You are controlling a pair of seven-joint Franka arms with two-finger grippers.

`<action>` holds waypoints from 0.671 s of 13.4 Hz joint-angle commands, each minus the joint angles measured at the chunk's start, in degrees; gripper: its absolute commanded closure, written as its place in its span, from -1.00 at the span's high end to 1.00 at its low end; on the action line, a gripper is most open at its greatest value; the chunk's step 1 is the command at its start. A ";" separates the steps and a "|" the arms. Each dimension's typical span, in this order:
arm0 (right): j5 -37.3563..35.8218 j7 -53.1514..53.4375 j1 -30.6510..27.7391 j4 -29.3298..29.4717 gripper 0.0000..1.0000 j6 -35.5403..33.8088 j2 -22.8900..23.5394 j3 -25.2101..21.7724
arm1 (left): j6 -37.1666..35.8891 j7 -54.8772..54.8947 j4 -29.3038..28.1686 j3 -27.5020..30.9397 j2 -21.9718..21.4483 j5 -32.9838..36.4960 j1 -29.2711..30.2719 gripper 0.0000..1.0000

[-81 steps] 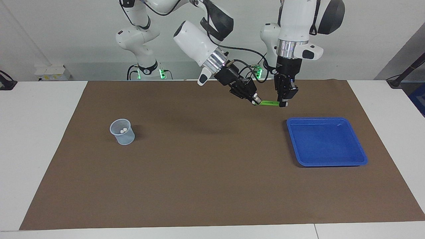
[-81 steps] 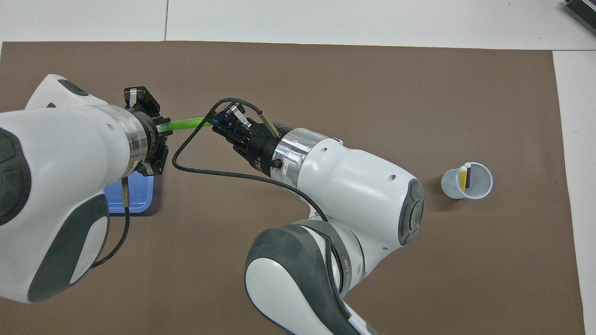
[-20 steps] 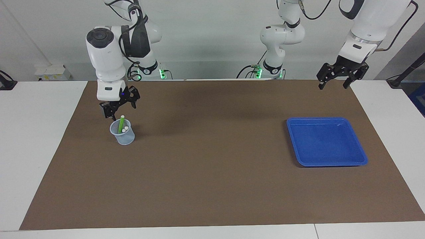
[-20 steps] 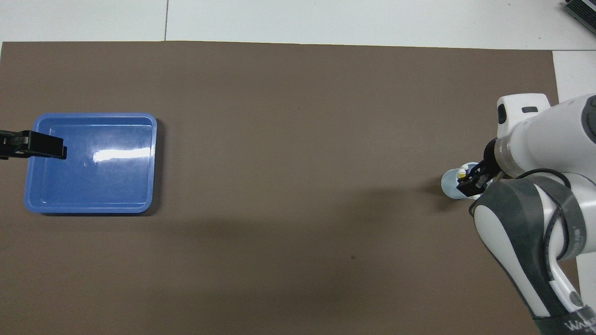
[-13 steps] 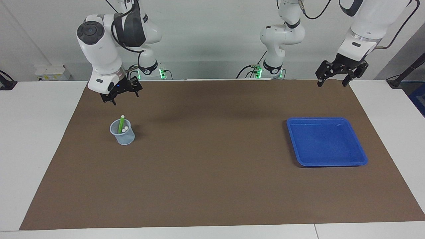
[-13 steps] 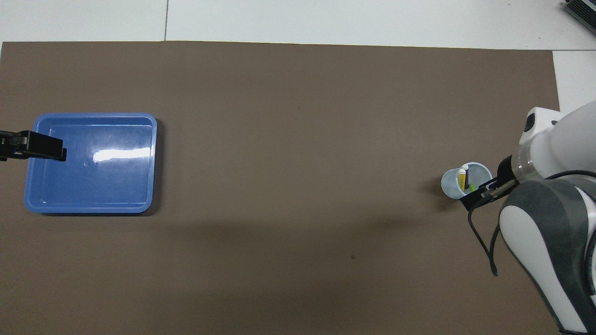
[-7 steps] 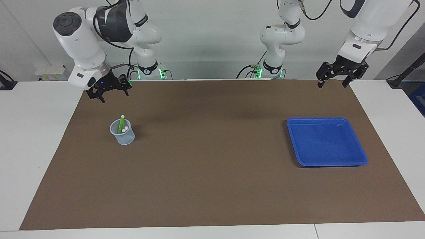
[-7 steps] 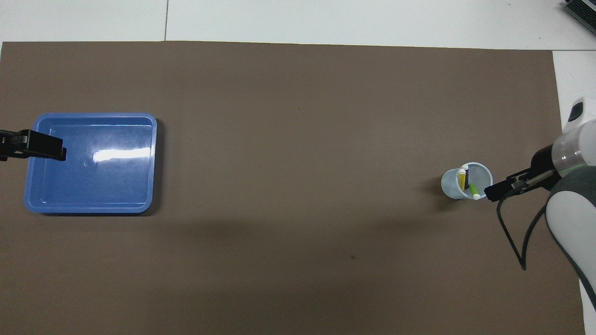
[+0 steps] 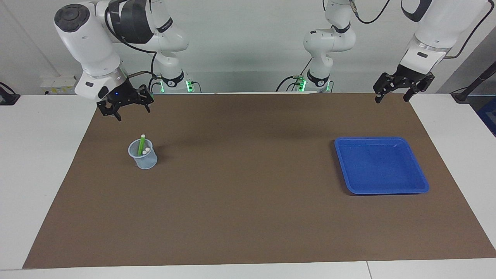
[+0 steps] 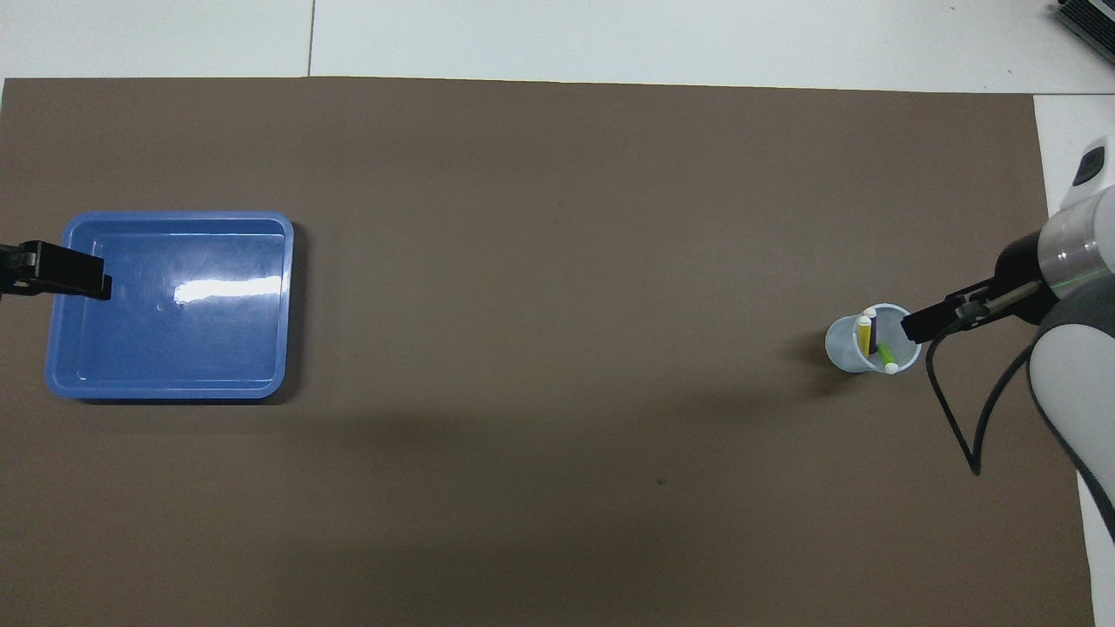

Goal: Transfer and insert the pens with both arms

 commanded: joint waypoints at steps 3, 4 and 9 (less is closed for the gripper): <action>0.86 6.12 -0.91 3.52 1.00 -0.82 1.67 -1.47 | -1.63 0.60 1.69 -1.17 0.67 0.54 0.92 1.00; 0.60 7.62 -0.91 3.43 1.00 -1.07 1.67 -1.12 | -1.55 0.60 1.69 -1.17 0.67 0.54 1.09 1.00; 0.59 8.08 -0.91 3.09 1.00 -1.16 1.40 -0.77 | -0.49 0.60 1.61 -0.82 0.41 -0.07 1.45 1.00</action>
